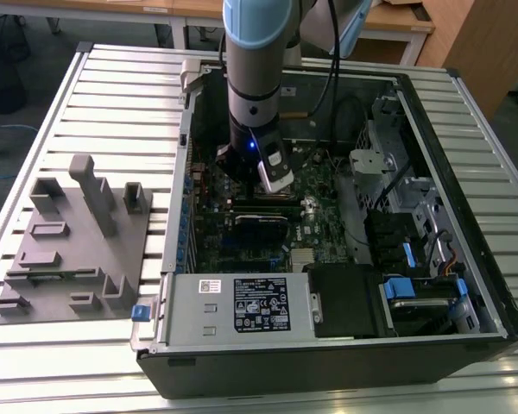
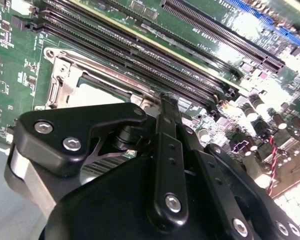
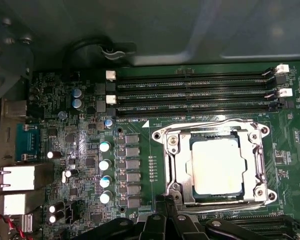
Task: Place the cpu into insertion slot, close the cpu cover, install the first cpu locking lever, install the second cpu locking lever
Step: 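Install the second cpu locking lever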
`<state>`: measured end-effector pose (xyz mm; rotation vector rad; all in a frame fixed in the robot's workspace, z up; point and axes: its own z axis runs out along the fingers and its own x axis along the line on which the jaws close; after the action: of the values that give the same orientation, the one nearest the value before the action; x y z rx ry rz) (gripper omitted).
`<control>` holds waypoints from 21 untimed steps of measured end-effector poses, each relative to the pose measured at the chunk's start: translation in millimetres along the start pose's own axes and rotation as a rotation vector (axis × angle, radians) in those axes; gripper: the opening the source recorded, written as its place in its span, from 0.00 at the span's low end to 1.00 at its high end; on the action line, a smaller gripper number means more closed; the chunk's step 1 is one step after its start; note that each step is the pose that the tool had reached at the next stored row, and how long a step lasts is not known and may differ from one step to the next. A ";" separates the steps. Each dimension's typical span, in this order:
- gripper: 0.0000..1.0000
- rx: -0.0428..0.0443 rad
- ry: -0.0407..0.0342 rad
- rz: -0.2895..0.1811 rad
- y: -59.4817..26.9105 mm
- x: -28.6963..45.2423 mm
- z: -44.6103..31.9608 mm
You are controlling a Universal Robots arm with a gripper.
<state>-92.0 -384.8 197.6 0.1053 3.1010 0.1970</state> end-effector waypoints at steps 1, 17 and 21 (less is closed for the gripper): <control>0.10 -0.0022 0.0001 0.000 -0.2 0.0 0.3; 0.10 -0.0206 0.0008 0.001 -2.0 0.8 0.6; 0.10 -0.0199 0.0013 0.001 -0.9 0.7 -8.7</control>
<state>-93.0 -386.8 206.1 0.1058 3.0995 0.2280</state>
